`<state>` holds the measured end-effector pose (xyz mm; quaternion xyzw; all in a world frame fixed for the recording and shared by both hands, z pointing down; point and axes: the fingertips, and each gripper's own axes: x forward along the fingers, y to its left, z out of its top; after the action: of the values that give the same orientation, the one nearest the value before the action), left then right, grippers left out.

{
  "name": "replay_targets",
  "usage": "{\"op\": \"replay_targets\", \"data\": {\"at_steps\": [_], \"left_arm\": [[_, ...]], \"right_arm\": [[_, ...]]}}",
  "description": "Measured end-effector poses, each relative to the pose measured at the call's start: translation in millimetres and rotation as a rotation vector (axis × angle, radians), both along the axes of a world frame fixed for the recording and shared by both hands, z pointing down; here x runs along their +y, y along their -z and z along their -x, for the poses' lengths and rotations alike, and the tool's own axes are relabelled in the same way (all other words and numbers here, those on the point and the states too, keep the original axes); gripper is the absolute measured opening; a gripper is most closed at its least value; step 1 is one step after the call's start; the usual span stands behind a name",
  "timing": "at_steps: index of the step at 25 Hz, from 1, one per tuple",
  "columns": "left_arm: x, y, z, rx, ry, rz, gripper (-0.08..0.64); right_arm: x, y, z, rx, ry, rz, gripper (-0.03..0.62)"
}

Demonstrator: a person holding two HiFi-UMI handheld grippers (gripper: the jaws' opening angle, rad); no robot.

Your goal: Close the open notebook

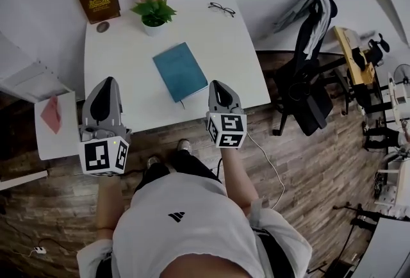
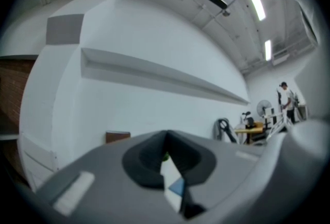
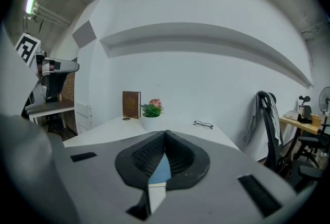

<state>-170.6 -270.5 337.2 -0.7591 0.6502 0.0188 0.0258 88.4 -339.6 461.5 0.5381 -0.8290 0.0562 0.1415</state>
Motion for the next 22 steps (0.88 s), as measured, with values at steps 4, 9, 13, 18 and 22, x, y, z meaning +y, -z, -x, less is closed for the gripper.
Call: {"op": "replay_targets", "data": {"at_steps": [4,9,13,18,22], "left_arm": [[8.3,1.1,2.1,-0.001,-0.018,-0.001,0.009],[17.5,5.5,3.1,-0.006,-0.043,-0.010,0.009],[21.4,6.9,3.2,-0.005,-0.066,-0.015,0.009],[27.6,9.3,0.0,-0.008,-0.092,-0.022,0.009],[33.0,13.2,-2.1,-0.010,-0.111,-0.032,0.009]], "right_arm": [[13.2,23.5,1.1,-0.016,-0.018,-0.049,-0.002],[31.0,51.4,2.6,-0.038,-0.034,-0.106,-0.002],[42.5,68.6,4.1,-0.043,-0.048,-0.139,-0.002],[58.3,87.4,3.4,-0.051,-0.049,-0.178,-0.002],[70.7,100.4,0.3,-0.061,-0.061,-0.206,-0.002]]}}
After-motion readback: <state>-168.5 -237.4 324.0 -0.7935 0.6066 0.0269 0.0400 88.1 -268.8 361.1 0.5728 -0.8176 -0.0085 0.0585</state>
